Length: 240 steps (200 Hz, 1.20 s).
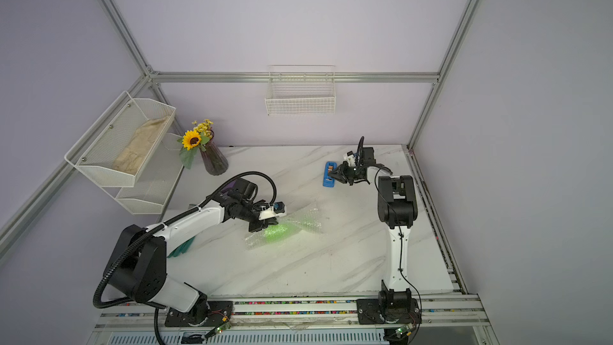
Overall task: Wrap wine glasses in bubble wrap
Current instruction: Pull the tape from the tape cutter.
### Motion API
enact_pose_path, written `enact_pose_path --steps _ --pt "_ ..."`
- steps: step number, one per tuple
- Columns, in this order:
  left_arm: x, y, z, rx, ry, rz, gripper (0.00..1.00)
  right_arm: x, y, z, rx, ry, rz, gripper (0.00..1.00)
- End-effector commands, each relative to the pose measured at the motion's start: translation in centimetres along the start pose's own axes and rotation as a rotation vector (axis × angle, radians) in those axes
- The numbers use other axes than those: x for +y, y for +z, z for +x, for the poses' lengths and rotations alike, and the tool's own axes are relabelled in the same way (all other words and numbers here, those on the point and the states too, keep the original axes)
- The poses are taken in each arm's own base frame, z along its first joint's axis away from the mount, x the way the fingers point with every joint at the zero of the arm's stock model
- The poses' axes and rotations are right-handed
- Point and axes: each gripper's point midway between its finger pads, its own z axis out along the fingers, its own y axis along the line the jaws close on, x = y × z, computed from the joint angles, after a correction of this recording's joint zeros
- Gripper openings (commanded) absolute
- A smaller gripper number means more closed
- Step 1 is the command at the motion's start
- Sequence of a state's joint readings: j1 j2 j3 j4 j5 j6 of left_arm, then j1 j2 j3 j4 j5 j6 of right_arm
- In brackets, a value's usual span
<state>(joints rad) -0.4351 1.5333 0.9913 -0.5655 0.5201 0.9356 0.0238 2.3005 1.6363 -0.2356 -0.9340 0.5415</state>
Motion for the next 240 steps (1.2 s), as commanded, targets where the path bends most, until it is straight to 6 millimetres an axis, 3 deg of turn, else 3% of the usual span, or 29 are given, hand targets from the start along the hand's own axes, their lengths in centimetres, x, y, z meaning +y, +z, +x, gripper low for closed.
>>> enact_pose_path --steps 1,31,67,118,147,169,193,210,229,240 --pt "-0.1 0.4 0.9 0.058 -0.009 0.020 0.10 -0.4 0.4 -0.2 0.012 0.018 -0.010 0.14" --pt "-0.1 0.4 0.9 0.058 -0.009 0.019 0.10 0.0 0.2 -0.5 0.005 0.026 -0.013 0.00" --pt "-0.1 0.3 1.0 0.063 -0.009 0.015 0.10 1.9 -0.7 -1.6 -0.013 0.042 -0.062 0.00" --pt "-0.1 0.3 1.1 0.072 -0.008 0.010 0.10 6.6 -3.7 -4.0 -0.082 0.063 -0.198 0.00" --pt "0.0 0.3 1.1 0.073 -0.012 0.011 0.10 6.5 -4.9 -4.9 -0.118 0.107 -0.229 0.00" --pt "-0.1 0.3 1.1 0.074 -0.012 0.014 0.10 5.5 -4.7 -4.2 -0.101 0.144 -0.235 0.00" --pt "-0.1 0.3 1.2 0.073 -0.011 0.015 0.10 6.3 -5.1 -3.9 -0.106 0.179 -0.315 0.00" --pt "-0.2 0.4 1.0 0.067 -0.012 0.021 0.10 4.8 -4.7 -3.9 -0.103 0.219 -0.304 0.00" --pt "-0.1 0.4 1.0 0.070 -0.015 0.022 0.10 6.7 -5.7 -4.6 -0.124 0.217 -0.366 0.00" --pt "-0.1 0.4 1.1 0.072 -0.013 0.022 0.10 6.5 -5.5 -4.5 -0.118 0.231 -0.367 0.00"
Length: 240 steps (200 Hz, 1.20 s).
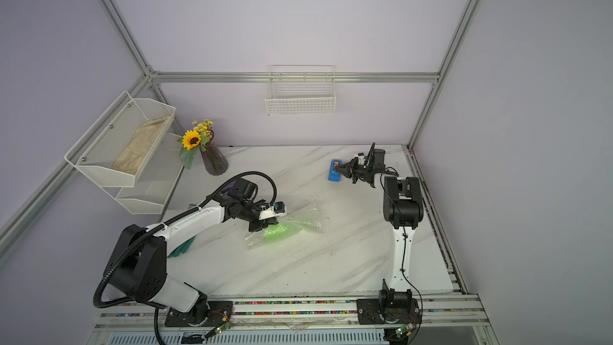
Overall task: Wrap wine glasses in bubble wrap
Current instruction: Pull the tape from the tape cutter.
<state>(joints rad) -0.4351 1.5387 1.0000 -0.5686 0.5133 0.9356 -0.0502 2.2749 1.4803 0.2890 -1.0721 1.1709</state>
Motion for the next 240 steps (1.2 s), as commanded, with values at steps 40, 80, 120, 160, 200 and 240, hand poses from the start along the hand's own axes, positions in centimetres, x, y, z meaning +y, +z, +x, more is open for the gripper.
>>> enact_pose_path --steps 40,80,120,160,200,240 --pt "-0.2 0.5 1.2 0.072 -0.011 0.026 0.10 3.6 -1.4 -0.2 -0.020 -0.011 -0.148 0.00" --pt "-0.2 0.5 1.1 0.070 -0.017 0.030 0.10 2.0 -1.2 -0.3 -0.022 0.055 -0.129 0.00" --pt "-0.3 0.3 1.1 0.072 -0.010 0.026 0.10 4.1 -1.4 -0.3 -0.022 -0.008 -0.130 0.00" --pt "-0.3 0.5 1.1 0.069 -0.016 0.036 0.10 2.3 -1.7 0.8 -0.021 0.017 -0.145 0.00" --pt "-0.4 0.5 1.0 0.069 -0.016 0.036 0.10 2.6 -2.0 0.9 -0.028 0.077 -0.166 0.00" --pt "-0.5 0.5 1.1 0.070 -0.018 0.037 0.10 2.3 -2.4 1.9 -0.025 0.059 -0.136 0.00"
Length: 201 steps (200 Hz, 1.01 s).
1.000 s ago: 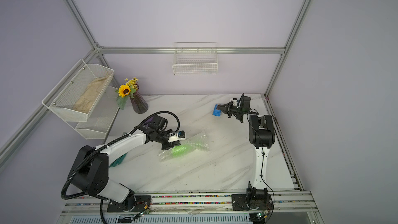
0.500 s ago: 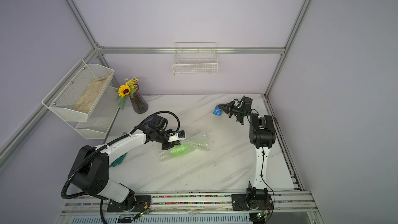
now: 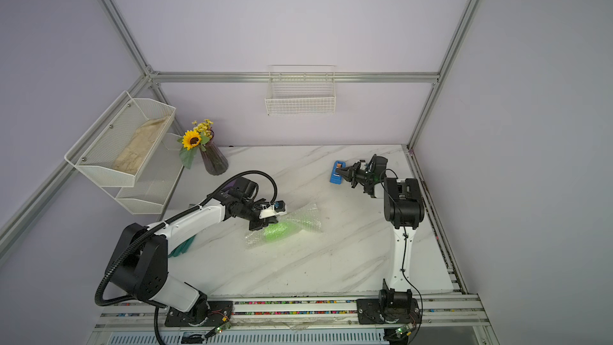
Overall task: Wrap wine glasses in bubble wrap
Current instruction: Pull the tape from the tape cutter.
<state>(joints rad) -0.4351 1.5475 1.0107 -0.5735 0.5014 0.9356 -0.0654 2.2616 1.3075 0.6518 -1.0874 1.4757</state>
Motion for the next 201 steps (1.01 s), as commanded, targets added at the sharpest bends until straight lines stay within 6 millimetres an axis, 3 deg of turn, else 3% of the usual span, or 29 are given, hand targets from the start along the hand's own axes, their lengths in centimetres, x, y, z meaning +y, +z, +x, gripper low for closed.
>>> enact_pose_path --steps 1,11,20,28,53,67,87,95,118,177,201 --pt "-0.7 0.4 1.0 0.058 -0.016 0.042 0.10 2.4 -1.0 1.3 0.000 -0.066 -0.036 0.00" --pt "-0.8 0.5 1.0 0.059 -0.016 0.043 0.10 -0.3 -1.1 1.7 -0.005 -0.026 -0.009 0.00" --pt "-0.7 0.5 1.1 0.061 -0.016 0.043 0.10 -1.2 -1.3 1.9 -0.006 -0.005 -0.024 0.00" --pt "-0.7 0.5 1.0 0.059 -0.014 0.043 0.10 -0.1 -1.3 2.2 0.004 -0.003 -0.076 0.00" --pt "-0.6 0.5 0.8 0.052 -0.014 0.045 0.10 5.9 -1.1 1.7 0.023 -0.098 -0.114 0.00" --pt "-0.6 0.4 0.8 0.053 -0.015 0.043 0.10 4.9 -1.1 1.5 0.009 -0.140 -0.003 0.00" --pt "-0.6 0.5 0.9 0.058 -0.018 0.046 0.10 0.2 -1.6 1.9 -0.001 -0.064 0.018 0.00" --pt "-0.6 0.6 1.0 0.060 -0.019 0.046 0.10 -0.6 -1.6 2.1 -0.003 -0.027 -0.011 0.00" --pt "-0.7 0.4 0.8 0.053 -0.016 0.046 0.10 1.9 -1.6 2.2 0.008 -0.064 -0.071 0.00" --pt "-0.6 0.4 0.6 0.052 -0.020 0.044 0.10 1.6 -2.3 3.6 0.016 -0.116 0.040 0.00" --pt "-0.6 0.4 0.5 0.045 -0.019 0.048 0.10 3.8 -2.6 4.1 0.016 -0.143 0.011 0.00"
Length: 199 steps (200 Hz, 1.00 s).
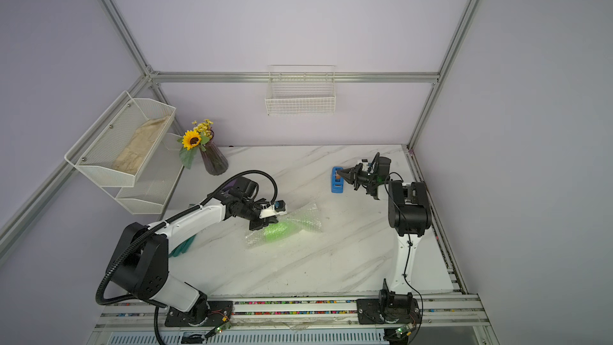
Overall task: Wrap wine glasses in bubble wrap
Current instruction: Pull the tape from the tape cutter.
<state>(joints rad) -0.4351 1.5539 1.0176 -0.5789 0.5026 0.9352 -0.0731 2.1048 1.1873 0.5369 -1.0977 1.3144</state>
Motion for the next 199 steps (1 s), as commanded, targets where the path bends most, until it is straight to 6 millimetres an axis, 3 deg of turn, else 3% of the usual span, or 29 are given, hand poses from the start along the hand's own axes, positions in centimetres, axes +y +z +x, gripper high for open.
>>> enact_pose_path --steps 1,43,62,91,118,164,177,199 --pt "-0.7 0.3 0.5 0.043 -0.016 0.044 0.10 2.9 -0.7 0.8 0.007 -0.056 -0.024 0.00" --pt "-0.6 0.4 0.2 0.039 -0.014 0.047 0.10 8.5 -0.7 -0.4 0.001 -0.135 -0.077 0.00" --pt "-0.6 0.4 0.2 0.041 -0.015 0.046 0.10 8.5 -0.7 -0.5 0.000 -0.134 -0.062 0.00" --pt "-0.7 0.3 0.3 0.046 -0.013 0.045 0.10 7.5 -1.5 1.3 0.000 -0.115 -0.051 0.00" --pt "-0.7 0.4 0.3 0.045 -0.014 0.047 0.10 4.5 -2.5 4.7 0.013 -0.095 0.026 0.00" --pt "-0.8 0.6 0.4 0.048 -0.020 0.057 0.10 -4.0 -4.2 10.0 0.051 -0.028 0.199 0.00" --pt "-0.8 0.6 0.4 0.050 -0.021 0.058 0.10 -6.0 -4.4 10.6 0.053 -0.003 0.231 0.00" --pt "-1.0 0.7 0.4 0.050 -0.019 0.061 0.10 -7.8 -4.6 10.8 0.042 -0.016 0.301 0.00"
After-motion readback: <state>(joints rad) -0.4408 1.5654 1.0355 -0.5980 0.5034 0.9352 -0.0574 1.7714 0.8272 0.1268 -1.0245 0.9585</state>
